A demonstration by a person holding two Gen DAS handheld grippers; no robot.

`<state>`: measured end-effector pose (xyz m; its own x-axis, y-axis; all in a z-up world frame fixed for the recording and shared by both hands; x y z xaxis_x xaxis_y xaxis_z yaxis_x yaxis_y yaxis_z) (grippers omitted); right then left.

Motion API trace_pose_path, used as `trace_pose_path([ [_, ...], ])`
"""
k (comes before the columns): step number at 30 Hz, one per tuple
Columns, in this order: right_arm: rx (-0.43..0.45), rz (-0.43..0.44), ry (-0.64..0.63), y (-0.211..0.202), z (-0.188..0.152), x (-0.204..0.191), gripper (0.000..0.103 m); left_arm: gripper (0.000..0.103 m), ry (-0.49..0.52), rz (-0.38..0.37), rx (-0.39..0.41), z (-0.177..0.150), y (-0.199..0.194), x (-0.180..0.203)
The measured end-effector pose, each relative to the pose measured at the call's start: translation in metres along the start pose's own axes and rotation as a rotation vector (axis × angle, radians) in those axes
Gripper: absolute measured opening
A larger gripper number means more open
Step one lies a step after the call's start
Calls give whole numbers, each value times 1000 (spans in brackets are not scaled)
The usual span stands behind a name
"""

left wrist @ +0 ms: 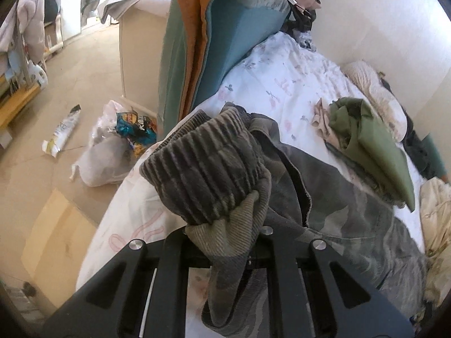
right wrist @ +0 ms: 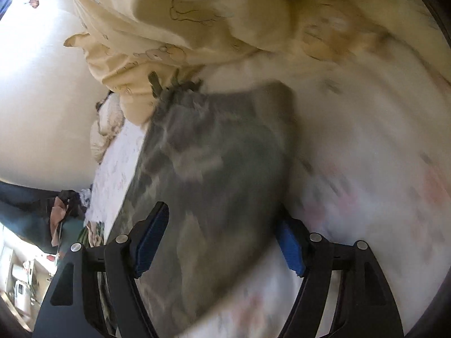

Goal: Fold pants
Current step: 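Regrasp the waistband with the left gripper and lift it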

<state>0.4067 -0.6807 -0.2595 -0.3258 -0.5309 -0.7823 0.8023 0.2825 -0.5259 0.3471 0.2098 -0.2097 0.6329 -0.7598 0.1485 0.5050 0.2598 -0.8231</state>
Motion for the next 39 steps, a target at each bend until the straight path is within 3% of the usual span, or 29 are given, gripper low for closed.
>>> trace_pose_path([
  [3, -46, -16, -54, 20, 4, -8, 51, 9, 31, -1, 5, 2, -4, 3],
  [5, -74, -100, -108, 23, 3, -10, 6, 9, 39, 0, 3, 2, -6, 3],
  [9, -35, -140, -165, 8, 15, -33, 6, 8, 2, -27, -13, 7, -17, 2],
  [13, 11, -129, -189, -14, 24, -63, 5, 8, 9, -108, 10, 25, -49, 8],
  [19, 17, -149, -156, -56, 20, -77, 5, 8, 32, -124, -20, 41, -85, -13],
  [24, -38, -240, -85, -104, -16, -55, 5, 8, 43, -123, -123, 27, -105, -58],
  [28, -144, -341, -79, -139, -64, -35, 5, 8, 38, -131, -165, 0, -128, -112],
  [33, -172, -417, -31, -174, -101, -13, 5, 9, 118, -68, -242, -33, -122, -142],
  [36, -243, -497, -17, -166, -125, 6, 14, 9, 227, 12, -236, -51, -108, -137],
  [38, -325, -606, -24, -160, -141, 23, 42, 9, 266, 45, -231, -57, -103, -133],
  [39, -348, -666, -62, -159, -145, 27, 46, 9, 263, 55, -233, -58, -101, -134],
])
Point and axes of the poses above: each gripper's, at about its wrist camera, not at the fingertips, and y roughly the way its jaws point, x to its right, z to its top, the point moved 10 cm from there along y, roughly the way its jaws point, and after that the axes turned 9 degrees about z, right-handed, at the moved point
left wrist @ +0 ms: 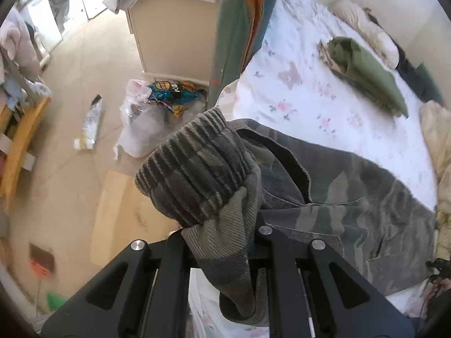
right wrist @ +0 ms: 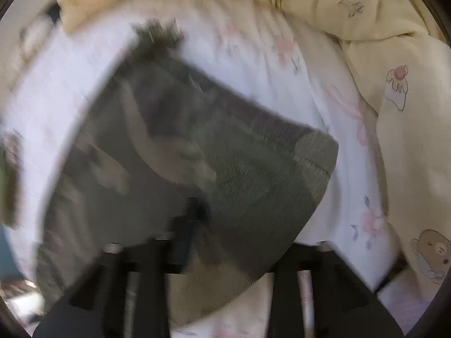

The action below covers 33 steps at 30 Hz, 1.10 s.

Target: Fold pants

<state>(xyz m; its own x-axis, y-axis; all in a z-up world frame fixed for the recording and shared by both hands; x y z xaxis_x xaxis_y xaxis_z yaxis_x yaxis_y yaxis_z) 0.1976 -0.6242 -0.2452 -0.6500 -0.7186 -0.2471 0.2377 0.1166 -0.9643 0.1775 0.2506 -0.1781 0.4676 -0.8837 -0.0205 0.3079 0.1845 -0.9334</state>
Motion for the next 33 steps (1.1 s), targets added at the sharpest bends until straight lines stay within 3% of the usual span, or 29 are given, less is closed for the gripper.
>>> trace_pose_path([
  [2, 19, -127, -68, -5, 1, 3, 60, 9, -41, -10, -18, 0, 1, -4],
  [3, 29, -231, -95, -12, 2, 6, 64, 10, -54, -14, -21, 0, 0, -5],
  [6, 90, -443, -163, -41, 10, 6, 67, 10, -80, -12, -13, -3, -8, -4],
  [8, 182, -481, -211, -66, 14, -15, 72, 12, -89, -5, -15, -2, -12, 2],
  [11, 289, -327, -367, -80, -2, -82, 75, 13, -69, -10, -11, -4, -18, 15],
  [13, 232, -94, -545, -68, -50, -156, 75, 13, -22, -17, 15, -2, -24, 27],
  [15, 100, 182, -708, -50, -130, -242, 73, 13, 12, -25, 41, 1, -30, 35],
  [16, 71, 243, -743, -45, -155, -265, 73, 13, 26, -29, 51, 3, -32, 38],
  [18, -5, 365, -817, -30, -222, -318, 53, 11, 51, -46, 59, 3, -35, 44],
  [19, -57, 418, -839, -20, -255, -343, 31, 10, 58, -57, 57, 3, -36, 46],
  [20, -105, 473, -839, -12, -283, -363, 19, 10, 65, -60, 58, 3, -36, 48],
  [23, -195, 573, -851, 7, -347, -405, 6, 10, 80, -57, 71, 3, -39, 52],
  [27, -396, 655, -859, 43, -433, -441, 4, 10, 69, -87, 75, 4, -43, 55],
  [30, -447, 557, -878, 75, -471, -432, 0, 9, 73, -170, 20, -4, -40, 68],
  [33, -459, 535, -864, 90, -478, -428, 0, 9, 115, -169, 44, -7, -45, 82],
])
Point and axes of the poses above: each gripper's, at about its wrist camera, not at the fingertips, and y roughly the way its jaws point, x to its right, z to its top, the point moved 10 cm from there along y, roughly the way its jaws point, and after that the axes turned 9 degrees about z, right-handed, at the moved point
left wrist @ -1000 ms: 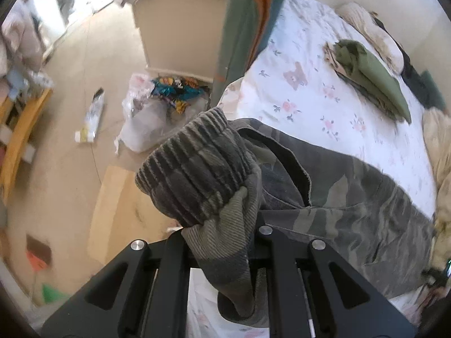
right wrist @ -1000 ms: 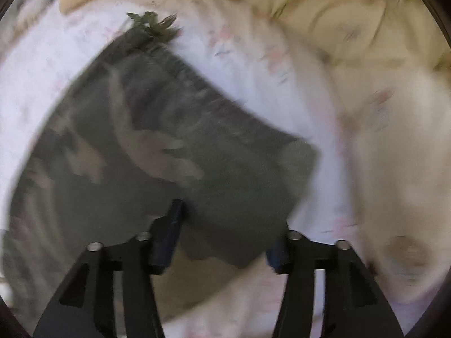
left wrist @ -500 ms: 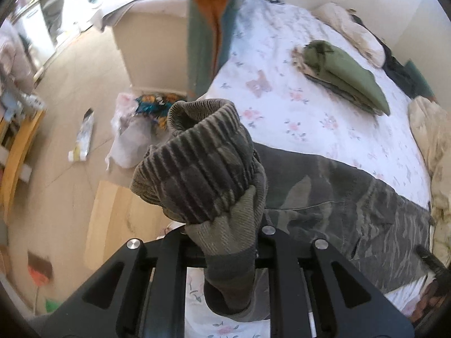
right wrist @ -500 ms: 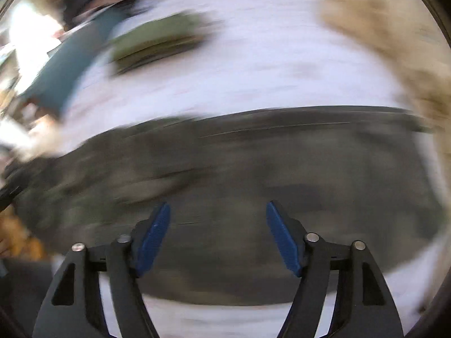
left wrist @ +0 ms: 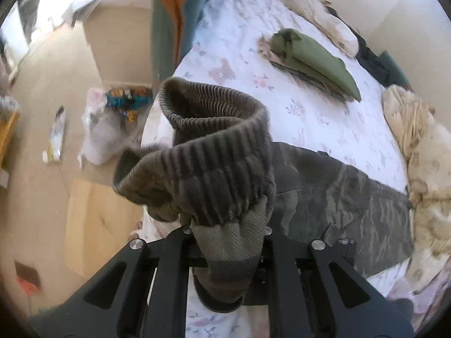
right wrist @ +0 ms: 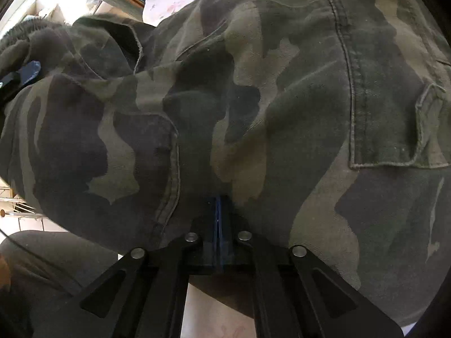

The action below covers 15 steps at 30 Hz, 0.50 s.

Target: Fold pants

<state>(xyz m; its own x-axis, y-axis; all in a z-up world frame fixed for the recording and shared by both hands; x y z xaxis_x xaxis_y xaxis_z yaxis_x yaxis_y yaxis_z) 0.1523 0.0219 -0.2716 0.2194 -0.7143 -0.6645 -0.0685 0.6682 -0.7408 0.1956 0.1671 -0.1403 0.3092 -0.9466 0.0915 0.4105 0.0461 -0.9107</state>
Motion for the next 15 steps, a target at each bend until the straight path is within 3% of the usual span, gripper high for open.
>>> trace_pose_path([
  [2, -17, 10, 10, -7, 3, 0, 0, 9, 25, 3, 37, 4, -8, 7],
  [7, 21, -34, -143, -41, -4, -19, 1, 9, 45, -9, 49, 5, -13, 19],
  [9, -14, -86, -85, -31, -14, 2, 0, 9, 70, -10, 54, 4, -13, 26],
  [11, -16, -63, -31, -16, -22, 18, 0, 9, 91, -10, 46, 0, -10, 34],
  [15, 3, -11, -50, -31, -20, 9, 1, 9, 118, 2, 74, 1, -13, 45],
])
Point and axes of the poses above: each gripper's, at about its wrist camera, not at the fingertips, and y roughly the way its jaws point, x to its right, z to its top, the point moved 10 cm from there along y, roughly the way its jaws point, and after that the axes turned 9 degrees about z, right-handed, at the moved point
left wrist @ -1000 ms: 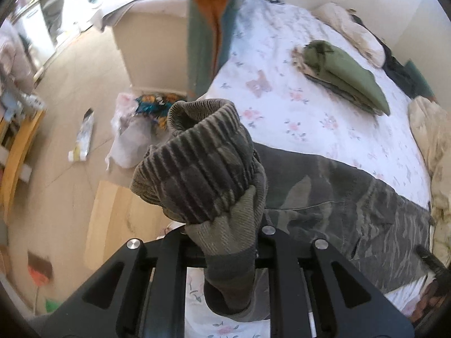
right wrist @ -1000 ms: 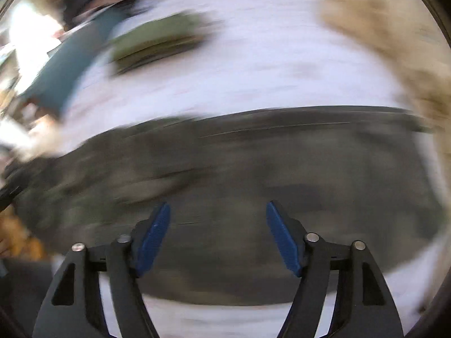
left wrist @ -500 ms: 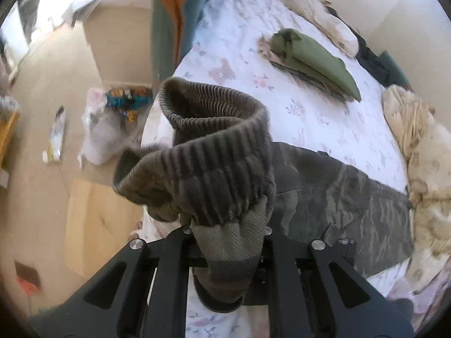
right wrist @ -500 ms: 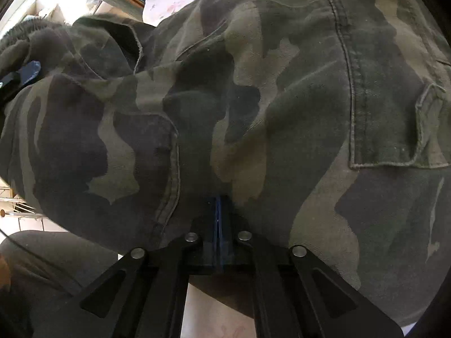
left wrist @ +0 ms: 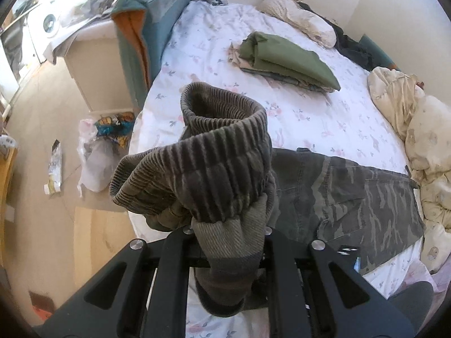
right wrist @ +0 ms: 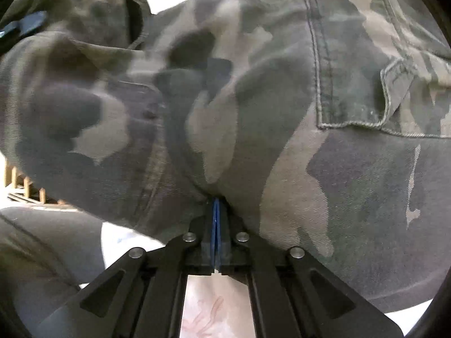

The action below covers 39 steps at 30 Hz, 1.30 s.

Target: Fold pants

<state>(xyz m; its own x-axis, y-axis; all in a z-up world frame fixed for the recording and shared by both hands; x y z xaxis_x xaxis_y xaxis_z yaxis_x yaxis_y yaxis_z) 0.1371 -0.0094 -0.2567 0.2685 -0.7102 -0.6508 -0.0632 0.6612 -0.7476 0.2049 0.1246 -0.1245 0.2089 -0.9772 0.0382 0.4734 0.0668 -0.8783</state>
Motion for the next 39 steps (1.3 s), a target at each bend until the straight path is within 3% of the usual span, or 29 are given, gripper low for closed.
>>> trace_pose_path([
  [4, 117, 30, -16, -64, 13, 6, 7, 9, 27, 5, 21, 0, -3, 15],
  [10, 303, -50, 74, -199, 21, 73, 10, 9, 201, 32, 84, -10, -7, 76],
  [12, 362, -90, 105, -229, 16, 94, 35, 9, 316, 45, 108, -22, -6, 112],
  [13, 395, -106, 120, -238, 16, 100, 64, 9, 368, 47, 111, -32, -3, 129],
  [14, 448, -119, 137, -257, 10, 112, 78, 10, 420, 48, 107, -43, 1, 146],
  [18, 588, -73, 258, -302, -14, 138, 78, 10, 669, 85, 82, -99, 28, 205],
  [21, 634, -47, 295, -310, -12, 145, 79, 13, 867, 135, 72, -138, 54, 229],
  [25, 629, -28, 315, -306, -10, 152, 78, 18, 939, 136, 32, -163, 77, 231],
  [29, 600, -45, 288, -295, -6, 148, 78, 37, 858, 60, -7, -157, 57, 222],
  [31, 585, -48, 261, -287, -3, 143, 79, 54, 755, -40, -50, -151, 34, 212],
  [33, 547, -54, 219, -278, 1, 135, 79, 79, 617, -156, -57, -138, 2, 194],
  [35, 506, -52, 168, -270, 7, 120, 79, 88, 492, -225, -30, -120, -23, 172],
  [37, 461, -60, 97, -262, 20, 99, 79, 89, 339, -199, 32, -96, -34, 135],
  [39, 412, -66, 21, -248, 40, 75, 79, 89, 145, -60, 84, -74, -31, 81],
])
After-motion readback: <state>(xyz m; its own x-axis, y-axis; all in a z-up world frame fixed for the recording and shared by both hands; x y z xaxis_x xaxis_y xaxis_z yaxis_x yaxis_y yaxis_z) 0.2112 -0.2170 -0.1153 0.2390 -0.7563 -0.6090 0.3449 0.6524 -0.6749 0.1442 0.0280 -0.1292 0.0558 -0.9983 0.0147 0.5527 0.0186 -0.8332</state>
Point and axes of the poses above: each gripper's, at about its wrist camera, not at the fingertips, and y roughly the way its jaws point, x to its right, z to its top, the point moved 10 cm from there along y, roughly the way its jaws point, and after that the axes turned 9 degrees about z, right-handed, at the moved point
